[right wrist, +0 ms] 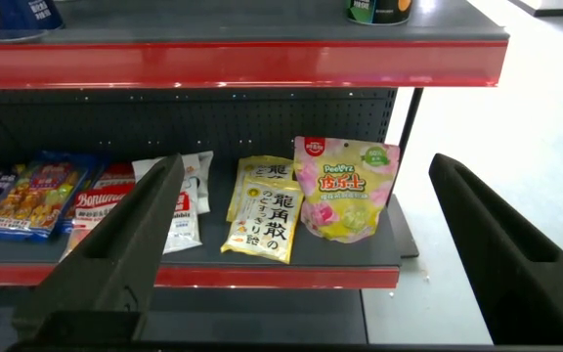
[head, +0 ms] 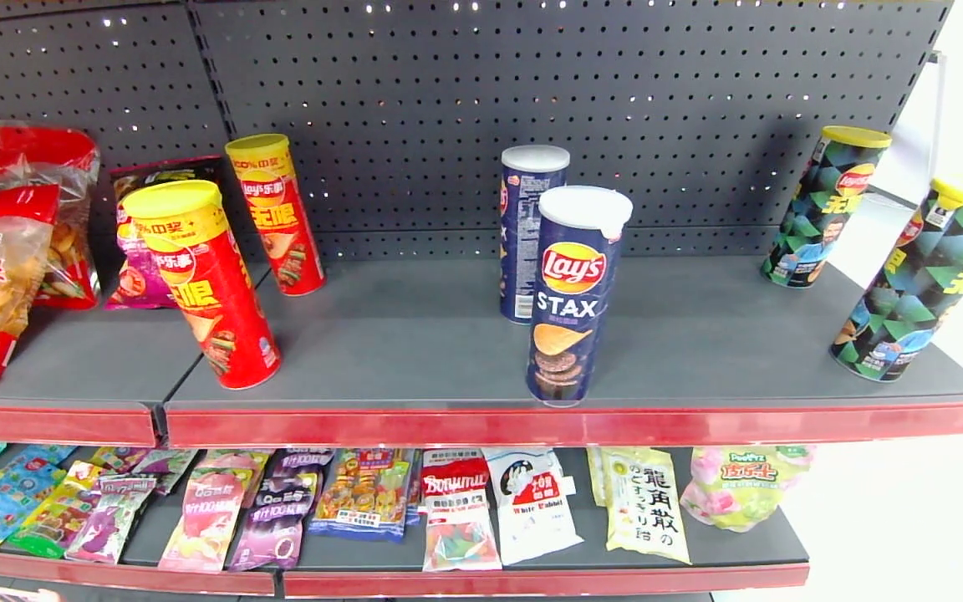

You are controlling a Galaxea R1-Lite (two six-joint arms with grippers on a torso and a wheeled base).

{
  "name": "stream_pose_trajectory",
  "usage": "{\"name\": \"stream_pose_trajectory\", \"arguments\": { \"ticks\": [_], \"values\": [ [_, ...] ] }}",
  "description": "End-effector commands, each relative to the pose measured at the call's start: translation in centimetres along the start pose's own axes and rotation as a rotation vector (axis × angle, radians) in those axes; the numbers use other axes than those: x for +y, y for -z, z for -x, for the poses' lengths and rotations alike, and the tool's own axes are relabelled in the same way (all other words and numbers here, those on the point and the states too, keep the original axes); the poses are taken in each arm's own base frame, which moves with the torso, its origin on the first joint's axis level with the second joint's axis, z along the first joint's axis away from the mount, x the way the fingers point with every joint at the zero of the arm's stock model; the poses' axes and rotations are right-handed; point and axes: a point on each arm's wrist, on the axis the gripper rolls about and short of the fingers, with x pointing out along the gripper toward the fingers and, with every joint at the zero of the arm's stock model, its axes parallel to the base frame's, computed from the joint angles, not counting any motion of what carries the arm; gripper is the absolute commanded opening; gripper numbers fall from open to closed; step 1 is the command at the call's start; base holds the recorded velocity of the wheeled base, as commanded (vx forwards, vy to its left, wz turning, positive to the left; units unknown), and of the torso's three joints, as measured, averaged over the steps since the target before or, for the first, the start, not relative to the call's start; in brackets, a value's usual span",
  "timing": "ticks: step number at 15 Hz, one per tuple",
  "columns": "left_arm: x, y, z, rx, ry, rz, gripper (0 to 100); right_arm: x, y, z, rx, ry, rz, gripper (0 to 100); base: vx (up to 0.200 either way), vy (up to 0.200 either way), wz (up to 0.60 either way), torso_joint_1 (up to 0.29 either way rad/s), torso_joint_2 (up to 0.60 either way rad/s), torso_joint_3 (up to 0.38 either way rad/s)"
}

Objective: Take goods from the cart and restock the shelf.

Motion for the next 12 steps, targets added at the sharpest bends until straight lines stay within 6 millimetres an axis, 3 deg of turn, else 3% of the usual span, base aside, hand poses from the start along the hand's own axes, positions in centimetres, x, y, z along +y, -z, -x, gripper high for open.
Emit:
{"name": "stream_pose_trajectory", "arguments": {
  "ticks": [1,4,5,8,12],
  "values": [
    [-0.1,-0.6,0.3,-0.003,-0.101,0.013,100,0.0,0.0,0.0,-0.001,-0.002,0.0,100,0.0,0.0,0.0,0.0,0.0,0.0],
    [-0.4,-0.8,1.4,0.018,-0.191,0.05,100,0.0,0.0,0.0,-0.001,0.001,0.002,100,0.0,0.0,0.0,0.0,0.0,0.0],
    [-0.4,-0.4,1.7,0.011,-0.188,0.049,100,0.0,0.0,0.0,-0.001,0.001,0.002,100,0.0,0.0,0.0,0.0,0.0,0.0],
    [-0.5,-0.2,1.7,0.008,-0.147,0.048,100,0.0,0.0,0.0,-0.001,0.001,0.002,100,0.0,0.0,0.6,-0.002,0.0,0.001],
    [-0.6,0.6,1.6,0.004,-0.09,0.033,100,0.0,0.0,0.0,-0.001,0.001,-0.006,100,0.0,0.0,0.0,0.0,0.0,0.0]
  ]
}}
